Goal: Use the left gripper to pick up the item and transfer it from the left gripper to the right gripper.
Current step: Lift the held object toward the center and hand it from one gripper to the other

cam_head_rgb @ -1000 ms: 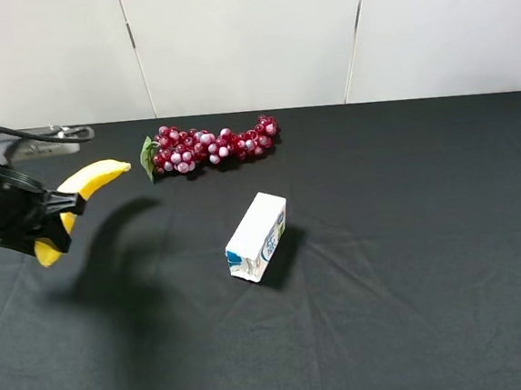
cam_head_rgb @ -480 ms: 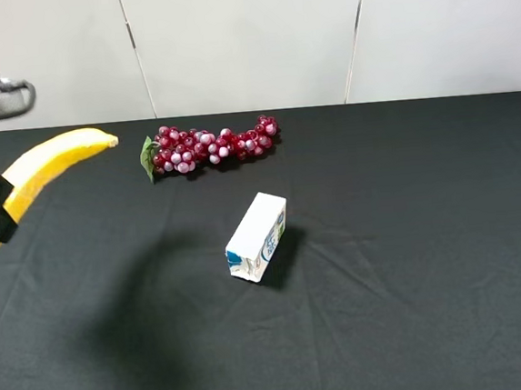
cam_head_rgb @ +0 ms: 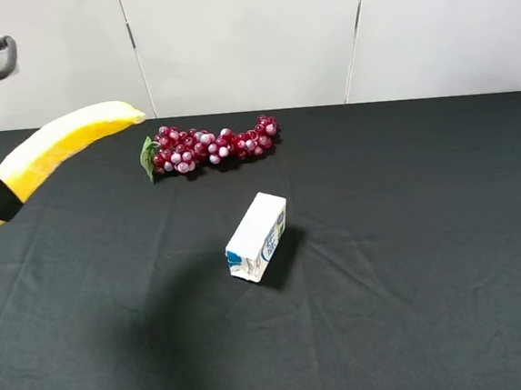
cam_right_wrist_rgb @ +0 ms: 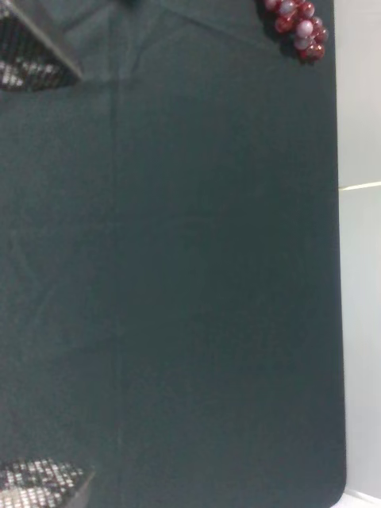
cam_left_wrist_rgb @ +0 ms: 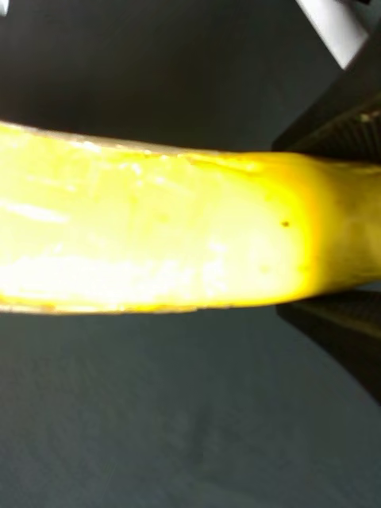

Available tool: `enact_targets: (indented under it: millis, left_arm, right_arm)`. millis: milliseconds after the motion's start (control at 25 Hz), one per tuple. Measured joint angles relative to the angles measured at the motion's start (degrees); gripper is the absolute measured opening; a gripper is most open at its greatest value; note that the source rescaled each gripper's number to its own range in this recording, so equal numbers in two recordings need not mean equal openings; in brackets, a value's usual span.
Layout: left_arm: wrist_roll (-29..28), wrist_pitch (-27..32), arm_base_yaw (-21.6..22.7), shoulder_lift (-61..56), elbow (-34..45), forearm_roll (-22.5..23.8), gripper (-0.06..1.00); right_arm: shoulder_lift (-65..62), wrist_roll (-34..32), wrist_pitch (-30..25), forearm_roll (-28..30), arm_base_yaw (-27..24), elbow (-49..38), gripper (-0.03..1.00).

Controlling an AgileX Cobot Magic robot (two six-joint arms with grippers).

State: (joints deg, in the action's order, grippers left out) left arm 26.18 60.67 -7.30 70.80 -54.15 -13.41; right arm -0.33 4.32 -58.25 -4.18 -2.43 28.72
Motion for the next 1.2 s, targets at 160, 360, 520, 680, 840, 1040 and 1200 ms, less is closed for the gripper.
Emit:
enact_targets:
  millis: [160,360,520,680,840,1040,1200]
  left_arm:
    - [4.9,-2.2,0.0,0.0,0.0,-4.4,0.0]
    - [7.6,-3.1,-3.8,2.5,-0.5,-5.4,0.0]
    - [8.0,-3.9,-12.4,7.4,-3.3,-2.6,0.0]
    - [7.8,-5.2,-20.6,13.1,-8.5,1.6,0.0]
    - [7.8,-6.4,-25.9,18.6,-13.9,3.4,0.0]
    - [7.8,-7.6,-29.5,23.6,-19.5,3.8,0.0]
    - [8.0,-8.8,-31.6,25.5,-21.7,4.0,0.0]
  right_arm:
    - [5.1,-3.4,-0.1,-3.7,0.0,0.8,1.0]
    - [19.1,-3.4,3.9,-13.5,0.0,5.2,1.0]
    - [30.5,4.4,8.4,-25.4,0.0,8.0,1.0]
    - [39.9,15.8,9.5,-39.1,0.0,8.7,1.0]
    - [47.6,27.3,8.7,-50.7,0.0,8.7,1.0]
    - [55.0,36.2,5.0,-58.9,0.0,8.7,1.0]
    - [59.3,41.2,3.2,-63.9,0.0,8.7,1.0]
